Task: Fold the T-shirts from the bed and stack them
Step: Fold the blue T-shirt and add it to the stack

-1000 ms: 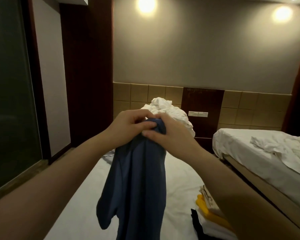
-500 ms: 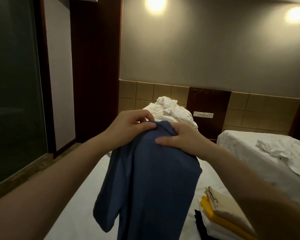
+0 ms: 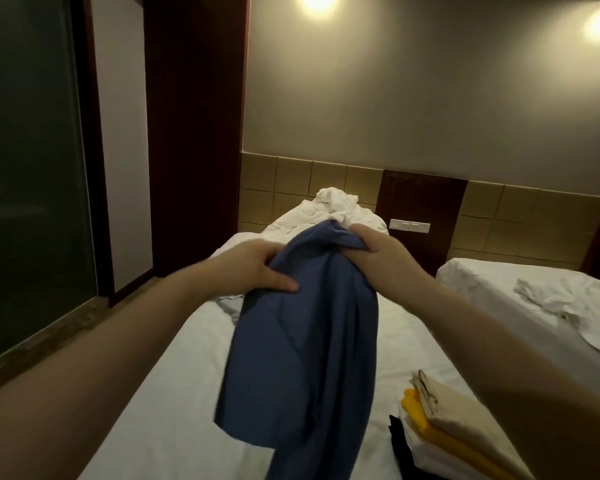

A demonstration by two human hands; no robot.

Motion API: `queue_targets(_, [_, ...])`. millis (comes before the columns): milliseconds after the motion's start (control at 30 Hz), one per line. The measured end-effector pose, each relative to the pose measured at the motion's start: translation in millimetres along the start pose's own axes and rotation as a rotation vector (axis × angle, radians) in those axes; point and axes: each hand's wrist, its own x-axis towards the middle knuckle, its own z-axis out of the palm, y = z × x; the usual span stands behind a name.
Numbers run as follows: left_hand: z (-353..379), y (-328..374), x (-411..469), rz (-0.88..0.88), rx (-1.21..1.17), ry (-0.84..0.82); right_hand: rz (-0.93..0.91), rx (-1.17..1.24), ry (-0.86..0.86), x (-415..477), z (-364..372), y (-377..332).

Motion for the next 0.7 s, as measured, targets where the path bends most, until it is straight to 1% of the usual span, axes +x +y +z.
queue_targets(67, [15.8,-17.9,-5.3,-0.070,-0.117,-0.029,0.025,-0.012,-0.043,4.7,-4.8,4.8])
queue_targets(133, [35.4,-34.5,-9.9,-0.106,-0.221,-0.043,0.051,-0.015,-0.013,9.7,-8.5,9.6])
queue_targets(233, [60.2,-51.4,-8.8,-0.120,-0.325,-0.023,0.093,0.068,0.032,15.2,-17.0,11.5])
queue_targets(300, [69.6,-54.7,-5.9,-0.123,-0.421,0.056,0.094,0.067,0.068,15.0,-28.0,10.5])
queue_targets(400, [62.3,-50.4,5.2,-0.088,-0.457,0.319,0.065,0.068,0.185,13.6,-44.3,12.5])
queue_targets(433, [54.7,-48.1,9.0,-0.072,-0.399,0.408,0.067,0.033,0.161,13.7,-47.7,13.7])
queue_targets(467, [45.7,-47.4,12.2,-0.069,-0.304,0.476,0.079,-0.057,0.090,14.2,-50.3,14.9])
queue_targets(500, [35.9,-46.9,15.2,-0.072,-0.211,0.524,0.093,-0.166,0.008,13.9,-53.4,15.2])
queue_targets(533, [26.0,-47.2,16.3,-0.081,-0.150,0.552,0.099,-0.237,-0.037,14.2,-57.6,16.1])
queue_targets(633, [1.2,-39.3,13.8,-0.077,-0.133,0.546,0.110,-0.215,-0.062,16.1,-74.1,15.1])
queue_targets(700, [-7.3,-31.4,13.0,-0.094,-0.181,0.465,0.148,-0.246,-0.202,15.6,-80.7,14.2])
